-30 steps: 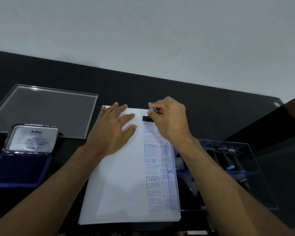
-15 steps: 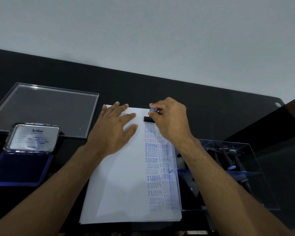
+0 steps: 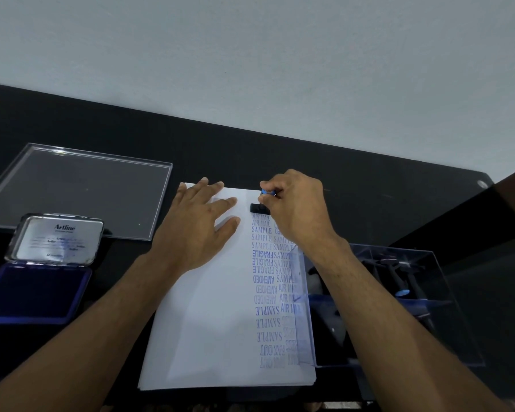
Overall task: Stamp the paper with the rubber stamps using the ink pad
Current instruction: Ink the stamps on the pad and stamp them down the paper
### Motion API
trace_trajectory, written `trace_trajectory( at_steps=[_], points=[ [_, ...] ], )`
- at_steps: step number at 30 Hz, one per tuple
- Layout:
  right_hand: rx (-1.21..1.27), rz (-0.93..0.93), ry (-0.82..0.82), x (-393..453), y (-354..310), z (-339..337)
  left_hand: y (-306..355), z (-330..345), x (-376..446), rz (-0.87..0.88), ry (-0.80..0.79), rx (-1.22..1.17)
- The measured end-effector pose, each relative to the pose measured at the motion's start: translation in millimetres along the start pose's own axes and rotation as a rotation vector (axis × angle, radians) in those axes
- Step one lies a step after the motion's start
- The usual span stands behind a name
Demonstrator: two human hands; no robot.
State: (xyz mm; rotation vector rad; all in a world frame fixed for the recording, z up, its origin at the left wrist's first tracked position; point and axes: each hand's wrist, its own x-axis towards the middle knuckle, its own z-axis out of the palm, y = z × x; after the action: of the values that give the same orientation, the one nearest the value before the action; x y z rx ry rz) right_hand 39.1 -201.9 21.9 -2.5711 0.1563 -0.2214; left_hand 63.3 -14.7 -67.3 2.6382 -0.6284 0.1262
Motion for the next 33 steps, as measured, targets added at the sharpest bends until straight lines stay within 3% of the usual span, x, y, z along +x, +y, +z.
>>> trace_trajectory(
  at_steps=[33],
  points=[
    [-0.048, -0.067, 0.028, 2.6, 1.6, 2.8, -2.0, 1.7, -0.4, 0.015, 0.015, 0.019]
  ],
)
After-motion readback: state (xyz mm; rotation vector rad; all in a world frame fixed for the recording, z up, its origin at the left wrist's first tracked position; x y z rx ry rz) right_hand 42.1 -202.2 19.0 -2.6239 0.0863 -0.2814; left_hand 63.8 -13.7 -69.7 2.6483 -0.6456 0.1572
